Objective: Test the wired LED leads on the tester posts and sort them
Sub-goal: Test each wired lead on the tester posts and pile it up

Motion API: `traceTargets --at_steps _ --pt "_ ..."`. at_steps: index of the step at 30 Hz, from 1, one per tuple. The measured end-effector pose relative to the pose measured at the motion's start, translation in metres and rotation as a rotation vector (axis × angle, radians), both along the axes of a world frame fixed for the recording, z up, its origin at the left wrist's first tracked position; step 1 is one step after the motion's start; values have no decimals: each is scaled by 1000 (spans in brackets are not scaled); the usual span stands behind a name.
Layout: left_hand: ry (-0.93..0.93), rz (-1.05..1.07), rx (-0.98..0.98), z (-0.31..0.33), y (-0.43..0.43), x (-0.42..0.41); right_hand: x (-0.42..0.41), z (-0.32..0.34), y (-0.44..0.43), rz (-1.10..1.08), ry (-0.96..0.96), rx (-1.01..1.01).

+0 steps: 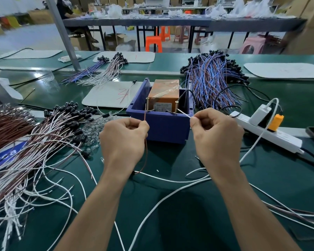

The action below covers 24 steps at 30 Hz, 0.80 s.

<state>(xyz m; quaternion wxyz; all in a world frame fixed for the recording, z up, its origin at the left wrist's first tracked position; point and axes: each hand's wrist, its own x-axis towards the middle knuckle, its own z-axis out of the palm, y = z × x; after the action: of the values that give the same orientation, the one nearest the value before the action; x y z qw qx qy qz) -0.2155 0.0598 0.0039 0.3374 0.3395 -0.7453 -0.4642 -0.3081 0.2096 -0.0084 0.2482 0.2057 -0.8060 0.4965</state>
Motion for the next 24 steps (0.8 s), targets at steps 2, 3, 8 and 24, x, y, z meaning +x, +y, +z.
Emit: traceTargets --at_steps 2,3,8,24 --pt "1 -9 5 0 -1 0 3 1 2 14 -33 -16" --pt "0 -13 4 0 -1 0 5 1 4 19 -51 -27" --pt "-8 -10 -1 -3 -3 2 16 1 12 31 -98 -42" --pt "-128 46 -63 -5 -9 -13 1 12 2 35 -68 25"
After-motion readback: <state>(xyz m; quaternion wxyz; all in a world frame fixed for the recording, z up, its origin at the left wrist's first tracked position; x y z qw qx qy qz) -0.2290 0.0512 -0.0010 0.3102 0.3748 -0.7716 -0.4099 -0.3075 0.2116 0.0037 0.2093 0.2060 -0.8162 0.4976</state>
